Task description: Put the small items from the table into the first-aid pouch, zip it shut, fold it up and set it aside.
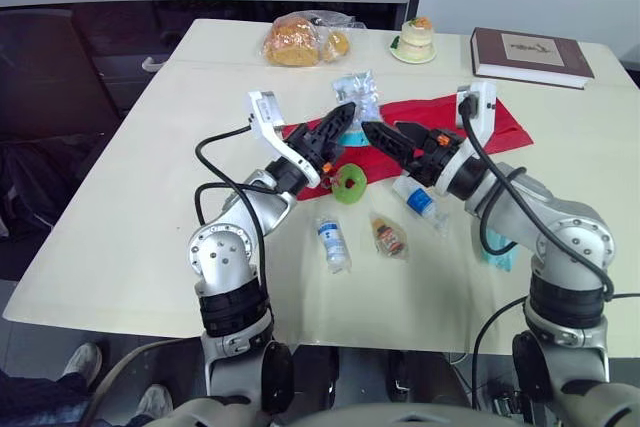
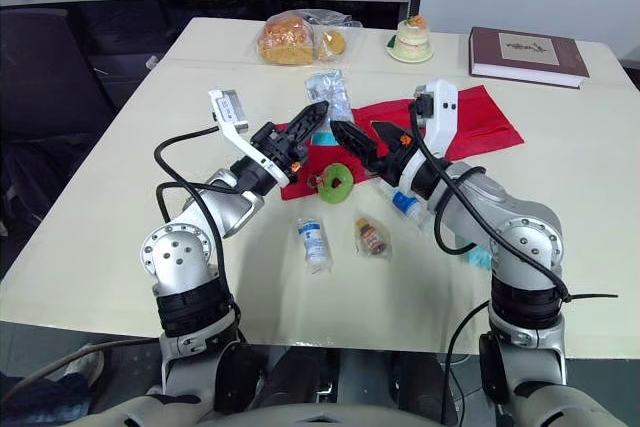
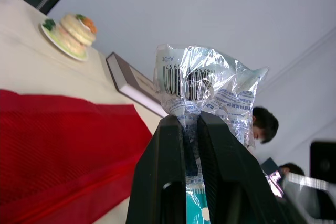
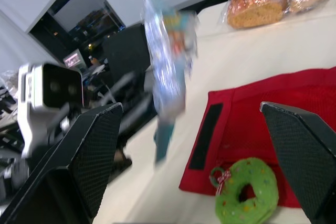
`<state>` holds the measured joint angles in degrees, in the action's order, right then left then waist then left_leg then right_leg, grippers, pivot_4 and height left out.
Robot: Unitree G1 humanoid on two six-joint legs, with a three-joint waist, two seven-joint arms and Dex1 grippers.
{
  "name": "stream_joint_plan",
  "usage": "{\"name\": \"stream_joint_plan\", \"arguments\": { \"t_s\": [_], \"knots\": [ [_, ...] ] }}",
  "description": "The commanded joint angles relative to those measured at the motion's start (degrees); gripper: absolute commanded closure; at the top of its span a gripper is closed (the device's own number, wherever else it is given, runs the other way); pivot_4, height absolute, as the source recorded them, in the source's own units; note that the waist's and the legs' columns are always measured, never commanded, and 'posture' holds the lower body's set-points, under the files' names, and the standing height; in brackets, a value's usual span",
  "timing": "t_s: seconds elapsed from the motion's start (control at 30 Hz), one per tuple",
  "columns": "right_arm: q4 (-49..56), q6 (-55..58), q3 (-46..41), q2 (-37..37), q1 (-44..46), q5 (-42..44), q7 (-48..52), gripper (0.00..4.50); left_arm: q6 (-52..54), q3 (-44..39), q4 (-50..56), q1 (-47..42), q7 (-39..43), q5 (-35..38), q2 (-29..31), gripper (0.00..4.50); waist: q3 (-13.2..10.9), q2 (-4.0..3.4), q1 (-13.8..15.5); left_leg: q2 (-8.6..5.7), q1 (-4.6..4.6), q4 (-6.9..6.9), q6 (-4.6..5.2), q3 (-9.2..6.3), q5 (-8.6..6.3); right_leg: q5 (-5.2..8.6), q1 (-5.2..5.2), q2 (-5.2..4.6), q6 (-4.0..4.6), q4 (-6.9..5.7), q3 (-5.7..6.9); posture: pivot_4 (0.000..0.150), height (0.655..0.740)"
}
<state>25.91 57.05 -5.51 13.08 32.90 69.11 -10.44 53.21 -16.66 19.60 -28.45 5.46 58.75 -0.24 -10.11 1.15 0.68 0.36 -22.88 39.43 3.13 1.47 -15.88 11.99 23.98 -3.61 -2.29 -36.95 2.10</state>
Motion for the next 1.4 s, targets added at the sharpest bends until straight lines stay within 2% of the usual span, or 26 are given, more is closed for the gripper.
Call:
{"name": "stream_joint_plan", "arguments": {
  "t_s": [0.03,0.13,0.17,0.2,0.23,0.27,0.43,0.47,0.73,0.77,0.87,0.97,1.13,1.27,1.4],
  "knots": [
    [0.82,-1.29,-0.63,0.03,1.34,0.47,0.12,0.00,-1.42,2.57,1.96,0.22,2.10,0.99,1.27,4.49,0.00,0.00,0.04,0.00,0.00,0.00,0.00,-0.01,0.00,0.00,0.00,0.00,0.00,0.00,0.01,0.150,0.7289],
    [0.60,-1.30,-0.29,0.09,1.48,0.40,0.73,0.00,-2.09,3.29,1.78,0.68,2.30,1.30,1.66,4.49,0.00,0.00,0.00,0.00,0.00,-0.01,0.00,0.00,0.00,0.00,0.00,0.00,0.00,0.01,-0.01,0.150,0.7289],
    [0.54,-1.19,-0.20,0.20,1.47,0.39,0.93,0.55,-2.36,3.41,1.62,0.71,2.37,1.37,1.81,4.50,0.00,0.00,0.00,0.00,0.00,-0.01,0.00,0.00,0.00,0.00,0.00,0.00,0.00,0.01,-0.01,0.150,0.7289],
    [0.50,-1.15,-0.15,0.24,1.42,0.36,1.05,0.85,-2.67,3.41,1.45,0.73,2.32,1.52,1.84,4.50,0.00,0.00,0.00,0.00,0.00,-0.01,0.00,0.00,0.00,0.00,0.00,0.00,0.00,0.01,-0.01,0.150,0.7289],
    [0.49,-1.10,-0.17,0.31,1.28,0.38,1.11,1.40,-2.94,3.38,1.26,0.73,2.30,1.63,1.90,4.50,0.00,0.00,0.00,0.00,0.00,-0.01,0.01,0.00,0.00,0.00,0.00,0.00,0.00,0.01,-0.01,0.150,0.7289],
    [0.47,-1.08,-0.19,0.37,1.14,0.33,1.13,1.75,-3.20,3.41,1.09,0.73,2.40,1.58,2.07,4.50,0.00,0.00,0.00,0.00,0.00,-0.01,0.01,-0.01,0.00,0.00,0.00,0.00,0.00,0.01,0.00,0.150,0.7289],
    [0.30,-0.83,0.02,0.63,0.88,-0.34,1.00,4.26,-3.89,3.66,0.56,0.70,2.70,1.82,2.67,4.50,0.00,0.00,-0.01,0.01,0.00,-0.03,0.01,-0.01,0.00,0.01,0.00,0.00,0.00,0.02,0.00,0.150,0.7289],
    [0.31,-0.81,0.15,0.71,0.78,-0.53,1.14,4.45,-3.94,3.83,0.51,0.75,2.89,1.81,2.83,4.50,0.00,0.00,0.01,0.01,0.00,-0.03,0.01,-0.01,0.00,0.01,0.00,0.00,0.00,0.02,0.00,0.150,0.7289],
    [0.37,-0.75,-0.18,1.00,0.18,-0.76,1.30,4.45,-3.47,4.19,0.68,1.87,4.61,2.63,5.00,4.50,0.00,-0.01,-0.01,0.01,-0.01,-0.05,0.01,-0.01,-0.01,0.01,0.01,0.00,0.00,0.06,0.01,0.150,0.7289],
    [0.31,-0.74,-0.46,1.16,0.12,-0.58,1.32,4.50,-3.26,4.22,0.72,2.03,5.03,2.82,5.62,3.51,0.00,-0.01,-0.01,0.02,-0.01,-0.06,0.01,-0.01,-0.01,0.01,0.01,0.00,0.00,0.05,0.01,0.150,0.7289],
    [0.09,-0.70,-1.61,1.95,0.03,0.58,1.82,4.50,-3.11,3.92,0.57,2.20,6.55,2.53,8.32,2.80,-0.01,-0.01,0.02,0.02,-0.01,-0.06,0.01,-0.01,-0.01,0.01,0.01,0.00,0.00,0.06,0.01,0.150,0.7289],
    [-0.47,-0.54,-3.44,3.67,-0.42,2.59,2.73,4.50,-3.52,2.65,-1.08,1.97,10.36,0.81,14.36,2.00,-0.01,-0.02,-0.08,0.02,-0.02,-0.09,0.01,-0.01,-0.01,0.01,0.02,0.01,0.00,0.08,0.01,0.150,0.7289],
    [-2.10,0.13,-6.40,7.83,-2.33,5.97,4.40,4.50,-8.32,6.18,-5.42,3.05,22.25,-9.94,28.86,0.02,-0.03,-0.05,-0.13,0.04,-0.02,-0.21,0.00,0.01,0.00,0.02,0.11,0.07,0.01,0.08,0.01,0.150,0.7289],
    [-2.64,0.82,-7.66,11.46,-4.69,7.03,6.22,4.50,-16.36,11.57,-11.48,3.90,32.35,-21.24,38.28,0.02,-0.04,-0.06,0.00,0.04,-0.05,-0.34,0.00,0.10,-0.01,0.11,0.17,0.04,0.14,0.19,-0.05,0.150,0.7289],
    [-2.32,0.55,-7.53,12.77,-6.04,7.21,6.97,4.50,-23.07,14.98,-19.86,1.37,39.17,-28.17,41.18,0.02,-0.04,-0.06,0.08,0.05,-0.16,-0.34,0.01,0.17,-0.01,0.15,0.28,0.01,0.21,0.20,-0.10,0.150,0.7289]
  ]
}}
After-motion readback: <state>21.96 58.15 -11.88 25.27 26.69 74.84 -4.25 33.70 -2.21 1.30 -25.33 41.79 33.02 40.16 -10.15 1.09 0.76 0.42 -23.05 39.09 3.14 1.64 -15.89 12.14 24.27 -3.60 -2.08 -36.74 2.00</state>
